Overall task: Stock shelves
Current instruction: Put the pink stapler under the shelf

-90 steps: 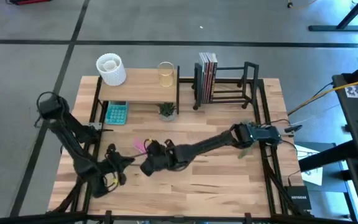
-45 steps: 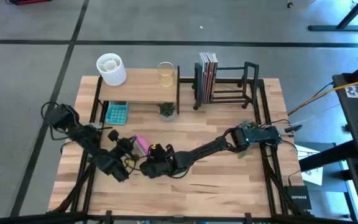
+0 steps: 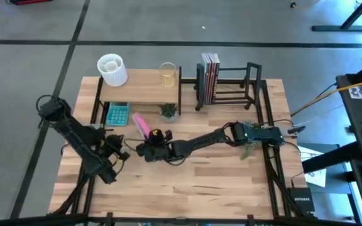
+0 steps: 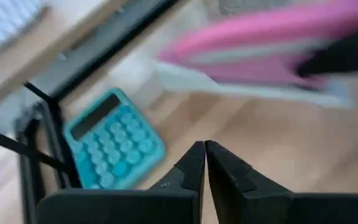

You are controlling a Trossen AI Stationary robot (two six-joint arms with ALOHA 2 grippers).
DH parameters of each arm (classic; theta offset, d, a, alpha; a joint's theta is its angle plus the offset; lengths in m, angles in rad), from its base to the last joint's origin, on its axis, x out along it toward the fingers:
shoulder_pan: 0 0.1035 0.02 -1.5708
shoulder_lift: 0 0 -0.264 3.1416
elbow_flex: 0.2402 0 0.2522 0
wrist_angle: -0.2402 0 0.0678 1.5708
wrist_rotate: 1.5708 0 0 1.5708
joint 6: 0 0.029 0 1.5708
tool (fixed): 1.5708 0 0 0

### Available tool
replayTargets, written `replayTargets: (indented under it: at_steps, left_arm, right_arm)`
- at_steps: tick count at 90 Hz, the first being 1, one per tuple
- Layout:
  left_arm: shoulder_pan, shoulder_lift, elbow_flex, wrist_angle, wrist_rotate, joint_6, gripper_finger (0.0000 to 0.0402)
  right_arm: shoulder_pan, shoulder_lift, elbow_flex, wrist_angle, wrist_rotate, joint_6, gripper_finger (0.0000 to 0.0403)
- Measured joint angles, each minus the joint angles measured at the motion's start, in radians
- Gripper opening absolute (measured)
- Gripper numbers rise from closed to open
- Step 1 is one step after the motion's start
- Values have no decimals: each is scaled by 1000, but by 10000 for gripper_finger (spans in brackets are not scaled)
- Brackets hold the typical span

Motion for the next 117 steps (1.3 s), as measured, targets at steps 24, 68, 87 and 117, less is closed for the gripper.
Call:
replayTargets:
  at_steps: [24, 68, 87, 117]
  left_arm:
    - [-142, -18, 58, 159, 34, 53, 1]
    - [-188, -18, 58, 250, -31, 30, 1]
    - [-188, -18, 58, 250, -35, 30, 1]
    - [-188, -15, 48, 254, -38, 22, 1]
  right_arm:
    - [-51, 0, 0, 30, 61, 4, 101]
    - [-80, 78, 0, 106, 71, 114, 147]
    - [-70, 75, 1, 184, 114, -68, 195]
    - [1, 0, 0, 113, 53, -426, 260]
